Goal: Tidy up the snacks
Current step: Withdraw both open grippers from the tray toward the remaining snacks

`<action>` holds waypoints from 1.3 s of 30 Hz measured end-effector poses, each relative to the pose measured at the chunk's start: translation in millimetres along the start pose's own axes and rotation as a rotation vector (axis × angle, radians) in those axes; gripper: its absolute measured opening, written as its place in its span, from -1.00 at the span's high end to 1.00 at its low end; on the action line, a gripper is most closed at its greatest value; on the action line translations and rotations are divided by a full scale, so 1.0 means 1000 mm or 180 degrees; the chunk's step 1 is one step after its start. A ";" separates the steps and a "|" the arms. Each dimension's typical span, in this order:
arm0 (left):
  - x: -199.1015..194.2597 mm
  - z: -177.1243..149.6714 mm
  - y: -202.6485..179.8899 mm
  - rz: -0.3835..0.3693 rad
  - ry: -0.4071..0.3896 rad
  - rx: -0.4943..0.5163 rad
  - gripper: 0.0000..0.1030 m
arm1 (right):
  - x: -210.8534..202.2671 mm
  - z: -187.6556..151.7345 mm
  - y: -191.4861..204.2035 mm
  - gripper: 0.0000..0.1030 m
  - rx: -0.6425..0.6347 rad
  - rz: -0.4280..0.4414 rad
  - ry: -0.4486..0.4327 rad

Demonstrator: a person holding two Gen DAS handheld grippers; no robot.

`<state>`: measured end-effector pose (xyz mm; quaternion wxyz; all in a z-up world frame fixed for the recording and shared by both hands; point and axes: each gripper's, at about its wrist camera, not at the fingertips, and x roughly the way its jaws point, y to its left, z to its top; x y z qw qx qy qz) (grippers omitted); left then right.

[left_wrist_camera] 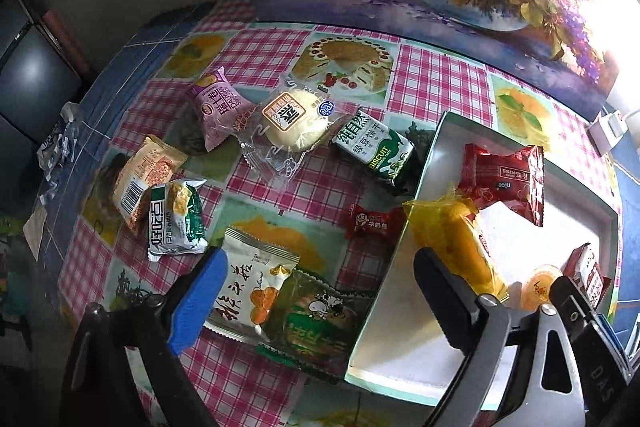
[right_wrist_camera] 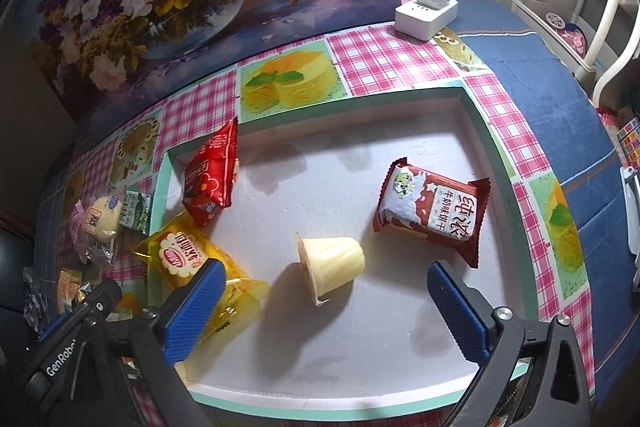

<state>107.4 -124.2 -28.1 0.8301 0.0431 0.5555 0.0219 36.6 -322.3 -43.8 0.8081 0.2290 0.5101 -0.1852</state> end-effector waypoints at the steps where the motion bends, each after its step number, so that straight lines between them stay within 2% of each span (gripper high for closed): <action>1: 0.000 0.000 0.000 -0.0007 -0.0002 -0.0007 -0.88 | 0.000 -0.001 0.001 -1.00 -0.0008 0.0006 0.0002; 12: 0.003 -0.003 0.021 0.0061 -0.0038 -0.0134 -0.88 | 0.001 -0.011 0.021 -1.00 -0.0226 0.0031 -0.0007; 21: 0.000 -0.004 0.044 0.0126 -0.0158 -0.0204 -0.88 | -0.007 -0.015 0.038 -1.00 -0.0390 0.0088 -0.0215; 27: -0.009 -0.003 0.065 0.0145 -0.0300 -0.0280 -0.88 | -0.008 -0.024 0.055 -1.00 -0.0584 0.0264 -0.0311; 32: -0.012 -0.004 0.082 0.0216 -0.0384 -0.0293 -0.88 | -0.005 -0.029 0.070 -1.00 -0.0643 0.0328 -0.0178; 39: 0.001 -0.008 0.120 0.0329 -0.0296 -0.0508 -0.88 | -0.001 -0.038 0.093 -1.00 -0.0802 0.0423 -0.0033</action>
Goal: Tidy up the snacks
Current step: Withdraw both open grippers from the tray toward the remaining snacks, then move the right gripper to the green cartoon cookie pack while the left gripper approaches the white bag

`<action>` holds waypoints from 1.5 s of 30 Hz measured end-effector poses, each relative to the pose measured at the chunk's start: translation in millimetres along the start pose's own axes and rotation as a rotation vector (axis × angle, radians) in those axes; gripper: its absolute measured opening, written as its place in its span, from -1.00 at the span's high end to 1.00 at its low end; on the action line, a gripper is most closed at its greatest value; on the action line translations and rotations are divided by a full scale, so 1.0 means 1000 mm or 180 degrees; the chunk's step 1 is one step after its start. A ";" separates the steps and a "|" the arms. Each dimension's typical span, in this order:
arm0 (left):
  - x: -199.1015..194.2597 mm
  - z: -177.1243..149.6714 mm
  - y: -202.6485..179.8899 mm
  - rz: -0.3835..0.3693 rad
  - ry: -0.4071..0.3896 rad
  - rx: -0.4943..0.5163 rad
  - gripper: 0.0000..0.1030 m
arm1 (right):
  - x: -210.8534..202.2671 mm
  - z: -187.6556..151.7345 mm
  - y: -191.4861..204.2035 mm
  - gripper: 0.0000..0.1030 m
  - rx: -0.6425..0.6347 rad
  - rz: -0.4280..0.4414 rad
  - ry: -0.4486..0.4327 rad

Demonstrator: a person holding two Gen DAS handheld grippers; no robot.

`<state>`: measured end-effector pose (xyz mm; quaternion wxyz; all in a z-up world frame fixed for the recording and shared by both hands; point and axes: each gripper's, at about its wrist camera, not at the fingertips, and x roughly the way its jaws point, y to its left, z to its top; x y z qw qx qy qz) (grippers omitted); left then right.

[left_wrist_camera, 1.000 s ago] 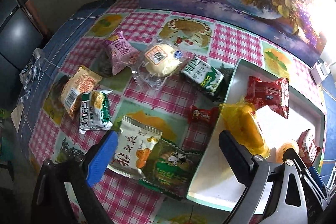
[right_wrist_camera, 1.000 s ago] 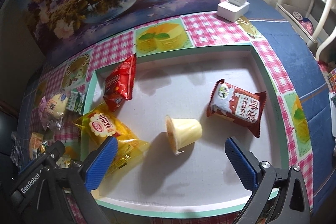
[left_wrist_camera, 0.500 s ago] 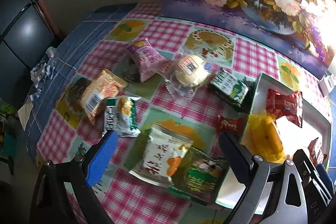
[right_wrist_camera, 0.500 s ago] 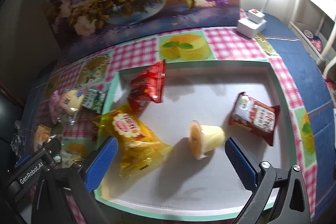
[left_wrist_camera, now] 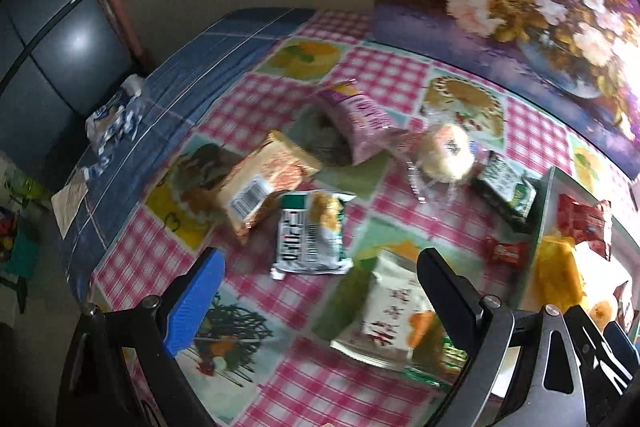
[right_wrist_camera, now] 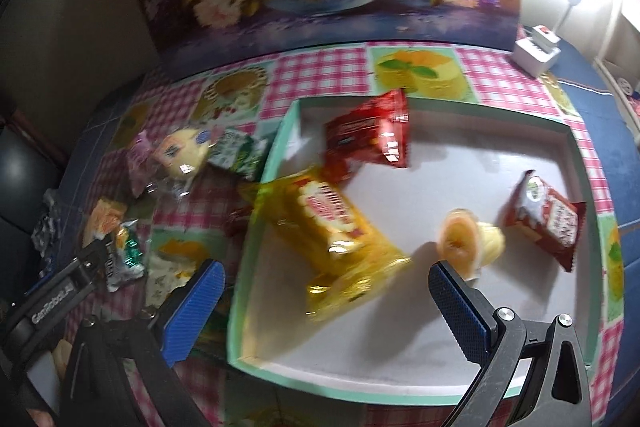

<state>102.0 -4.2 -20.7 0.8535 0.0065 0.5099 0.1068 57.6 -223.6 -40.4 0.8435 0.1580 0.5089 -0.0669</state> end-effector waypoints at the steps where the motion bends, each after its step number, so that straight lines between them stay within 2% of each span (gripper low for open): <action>1: 0.001 0.000 0.004 0.0003 0.0005 -0.0021 -0.88 | 0.000 0.000 0.005 -1.00 -0.0036 0.0033 0.0011; 11: 0.007 0.002 0.036 -0.0077 0.0070 -0.0291 -0.88 | -0.002 -0.005 0.053 -1.00 -0.0404 0.0187 -0.0020; 20: 0.022 -0.003 0.054 0.0000 0.0279 -0.0271 -0.88 | 0.018 -0.018 0.093 -1.00 -0.0752 0.0332 0.0229; 26: 0.033 -0.007 0.053 -0.0184 0.0431 -0.0285 -0.88 | 0.023 -0.021 0.094 -0.99 -0.0717 0.0409 0.0289; 35: 0.033 -0.009 0.047 -0.0250 0.0453 -0.0234 -0.88 | 0.022 -0.021 0.097 -0.82 -0.0692 0.0608 0.0330; 45: 0.036 -0.010 0.050 -0.0283 0.0505 -0.0281 -0.88 | 0.033 -0.024 0.099 -0.81 -0.0686 0.0723 0.0481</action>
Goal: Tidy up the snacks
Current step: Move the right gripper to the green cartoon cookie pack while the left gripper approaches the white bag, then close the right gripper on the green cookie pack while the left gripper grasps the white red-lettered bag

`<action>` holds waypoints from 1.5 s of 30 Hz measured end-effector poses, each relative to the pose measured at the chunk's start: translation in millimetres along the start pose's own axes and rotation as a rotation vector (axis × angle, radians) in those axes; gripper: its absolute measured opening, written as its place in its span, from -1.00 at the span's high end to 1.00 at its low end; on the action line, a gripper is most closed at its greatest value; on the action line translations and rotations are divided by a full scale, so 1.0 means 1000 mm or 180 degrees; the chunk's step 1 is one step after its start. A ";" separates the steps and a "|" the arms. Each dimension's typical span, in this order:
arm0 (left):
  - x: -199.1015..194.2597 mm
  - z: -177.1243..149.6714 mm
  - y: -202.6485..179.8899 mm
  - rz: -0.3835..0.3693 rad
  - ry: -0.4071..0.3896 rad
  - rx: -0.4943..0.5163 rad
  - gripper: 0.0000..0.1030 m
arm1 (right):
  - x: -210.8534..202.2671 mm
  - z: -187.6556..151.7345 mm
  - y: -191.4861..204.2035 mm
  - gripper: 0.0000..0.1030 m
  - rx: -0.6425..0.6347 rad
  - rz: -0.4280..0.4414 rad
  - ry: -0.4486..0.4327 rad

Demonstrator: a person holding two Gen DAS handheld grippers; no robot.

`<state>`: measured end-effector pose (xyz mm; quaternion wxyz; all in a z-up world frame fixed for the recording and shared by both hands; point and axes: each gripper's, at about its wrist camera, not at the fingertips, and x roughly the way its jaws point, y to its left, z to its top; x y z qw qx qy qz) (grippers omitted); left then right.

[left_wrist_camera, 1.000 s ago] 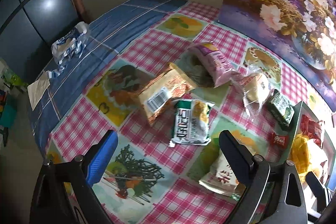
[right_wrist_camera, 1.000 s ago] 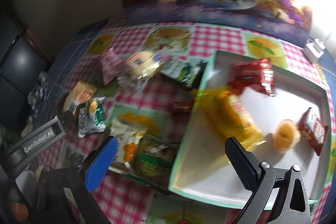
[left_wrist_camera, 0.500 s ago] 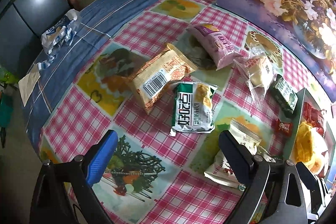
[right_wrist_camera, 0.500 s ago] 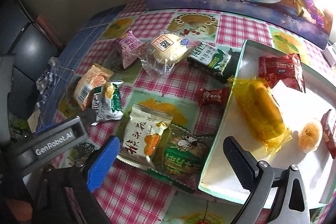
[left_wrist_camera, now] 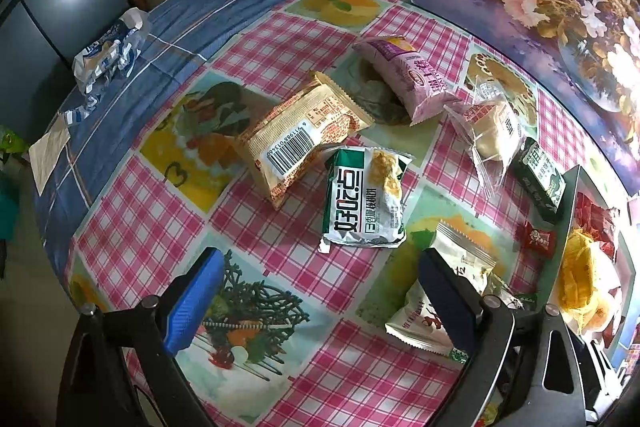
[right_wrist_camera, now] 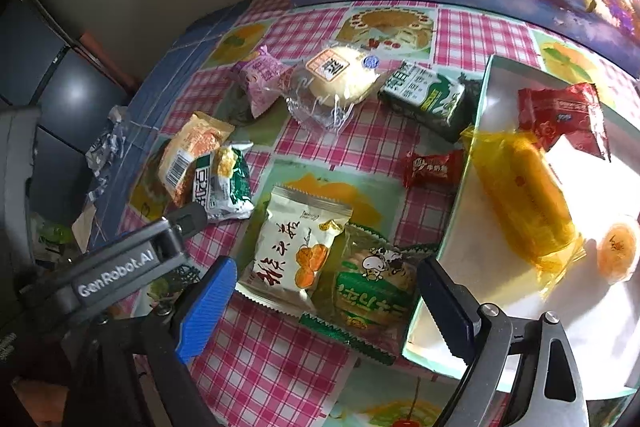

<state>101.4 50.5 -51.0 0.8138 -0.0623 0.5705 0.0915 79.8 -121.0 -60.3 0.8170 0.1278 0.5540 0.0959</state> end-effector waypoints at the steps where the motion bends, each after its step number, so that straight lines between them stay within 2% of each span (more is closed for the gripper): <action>1: 0.000 0.000 0.000 -0.0006 0.0002 -0.0002 -0.88 | 0.001 0.000 0.001 -0.81 -0.0016 -0.0009 -0.0014; 6: 0.001 0.000 0.001 -0.0043 0.0025 -0.0011 -0.88 | 0.008 -0.002 0.002 -0.79 -0.0035 0.0013 0.0071; 14: 0.003 0.000 -0.001 -0.0129 0.0064 -0.0019 -0.88 | 0.012 -0.006 -0.014 -0.78 0.0037 -0.0391 0.0197; 16: 0.004 -0.001 -0.005 -0.0229 0.0100 -0.0012 -0.88 | 0.011 -0.006 -0.017 -0.71 0.0057 -0.0388 0.0187; 18: 0.005 -0.001 -0.009 -0.0353 0.0145 0.0008 -0.88 | 0.013 -0.007 -0.014 -0.43 -0.0026 -0.0484 0.0202; 20: 0.006 -0.002 -0.014 -0.0438 0.0180 0.0058 -0.88 | 0.017 -0.008 -0.012 -0.24 -0.0064 -0.0485 0.0249; 22: 0.006 -0.004 -0.020 -0.0457 0.0194 0.0126 -0.88 | 0.022 -0.010 -0.010 -0.24 -0.0044 -0.0440 0.0297; 25: 0.008 -0.006 -0.032 -0.0477 0.0224 0.0266 -0.88 | 0.027 -0.011 -0.010 -0.24 -0.0075 -0.0512 0.0329; 29: 0.012 -0.009 -0.046 -0.0520 0.0286 0.0435 -0.88 | 0.024 -0.015 -0.015 -0.08 -0.0102 -0.0657 0.0317; 35: 0.025 -0.018 -0.067 -0.0594 0.0444 0.0637 -0.89 | 0.022 -0.014 -0.016 -0.08 -0.0125 -0.0661 0.0326; 38: 0.033 -0.019 -0.073 -0.0498 0.0483 0.0722 -0.89 | 0.023 -0.014 -0.016 -0.08 -0.0121 -0.0650 0.0330; 41: 0.038 -0.024 -0.078 -0.0225 0.0442 0.0852 -0.88 | 0.024 -0.014 -0.014 -0.08 -0.0133 -0.0652 0.0341; 45: 0.037 -0.024 -0.073 -0.0157 0.0409 0.0789 -0.84 | 0.028 -0.014 -0.012 -0.08 -0.0117 -0.0636 0.0339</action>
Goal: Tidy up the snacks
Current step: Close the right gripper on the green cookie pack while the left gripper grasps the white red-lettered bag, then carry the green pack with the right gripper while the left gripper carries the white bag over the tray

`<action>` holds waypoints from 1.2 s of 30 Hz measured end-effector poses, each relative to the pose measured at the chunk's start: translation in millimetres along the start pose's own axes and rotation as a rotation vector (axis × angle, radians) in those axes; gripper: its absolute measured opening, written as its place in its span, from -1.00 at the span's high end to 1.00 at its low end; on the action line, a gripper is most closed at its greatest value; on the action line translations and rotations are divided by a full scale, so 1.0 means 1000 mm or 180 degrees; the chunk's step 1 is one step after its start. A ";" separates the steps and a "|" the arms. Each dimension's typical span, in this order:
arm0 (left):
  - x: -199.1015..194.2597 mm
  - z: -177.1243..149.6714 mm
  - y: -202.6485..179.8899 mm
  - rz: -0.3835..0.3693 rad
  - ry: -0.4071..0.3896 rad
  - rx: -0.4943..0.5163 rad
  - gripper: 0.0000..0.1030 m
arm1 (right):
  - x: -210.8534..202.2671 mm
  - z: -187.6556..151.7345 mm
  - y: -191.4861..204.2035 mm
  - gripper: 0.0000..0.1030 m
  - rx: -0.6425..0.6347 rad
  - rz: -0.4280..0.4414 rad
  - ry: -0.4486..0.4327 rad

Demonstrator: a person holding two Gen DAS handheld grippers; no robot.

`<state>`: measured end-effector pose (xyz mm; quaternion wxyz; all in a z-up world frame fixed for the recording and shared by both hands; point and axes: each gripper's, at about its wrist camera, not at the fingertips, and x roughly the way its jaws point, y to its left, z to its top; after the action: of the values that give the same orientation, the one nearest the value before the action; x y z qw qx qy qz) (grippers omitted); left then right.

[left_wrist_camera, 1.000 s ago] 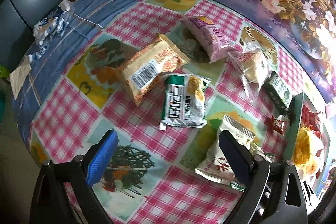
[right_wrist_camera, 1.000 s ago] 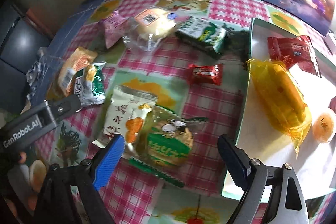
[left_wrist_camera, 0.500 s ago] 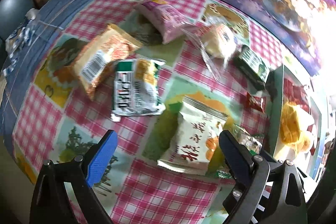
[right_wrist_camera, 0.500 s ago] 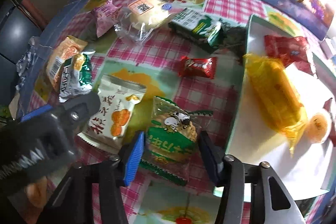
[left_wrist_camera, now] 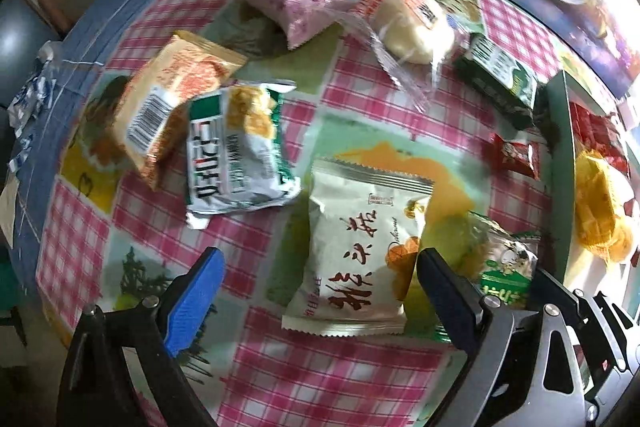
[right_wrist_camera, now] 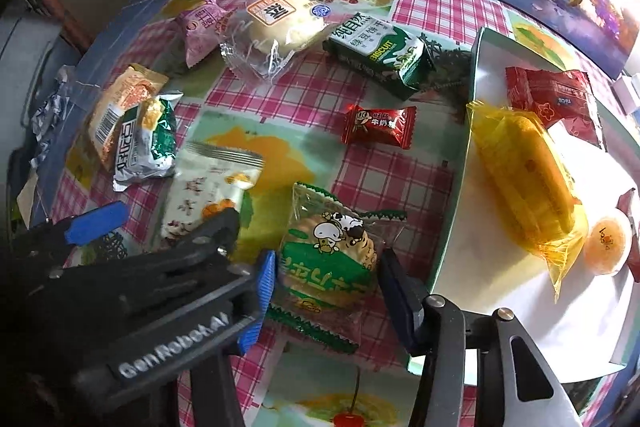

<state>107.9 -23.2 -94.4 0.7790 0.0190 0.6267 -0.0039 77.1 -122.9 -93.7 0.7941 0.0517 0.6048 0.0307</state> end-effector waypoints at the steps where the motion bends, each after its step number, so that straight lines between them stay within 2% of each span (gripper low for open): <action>1: -0.001 -0.001 0.002 -0.0001 -0.0005 -0.0007 -0.76 | 0.000 -0.001 -0.001 -0.08 0.0004 0.0004 -0.0001; 3: -0.002 -0.002 0.004 -0.0066 -0.0001 -0.0013 -0.49 | 0.000 0.000 -0.002 -0.08 0.0003 0.0000 -0.0006; 4: -0.002 -0.003 0.004 -0.0106 0.0008 -0.0010 -0.28 | 0.000 0.000 -0.002 -0.08 0.0001 -0.0003 -0.0007; 7: -0.003 -0.004 -0.003 -0.0086 -0.0013 0.0059 -0.20 | 0.000 0.001 -0.002 -0.08 -0.0022 -0.0023 -0.0009; 11: -0.005 -0.003 -0.011 -0.0137 -0.0052 0.0037 -0.16 | 0.001 0.001 0.000 -0.06 -0.0053 -0.0029 -0.0023; 15: -0.017 0.000 -0.003 -0.0153 -0.0151 0.0015 -0.16 | -0.003 0.003 0.000 -0.04 -0.0025 0.0013 -0.0069; 27: -0.061 0.004 0.022 -0.0172 -0.0564 -0.0151 -0.16 | -0.041 0.010 -0.009 -0.03 0.0053 0.0099 -0.0423; 36: -0.083 0.003 0.017 -0.0227 -0.0759 -0.0147 -0.16 | -0.068 0.007 -0.024 -0.03 0.0174 -0.0013 -0.0614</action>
<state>93.8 -8.3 -12.3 0.8476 -0.0220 0.5298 -0.0194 65.1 -154.9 -30.1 0.8470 0.0748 0.5262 0.0074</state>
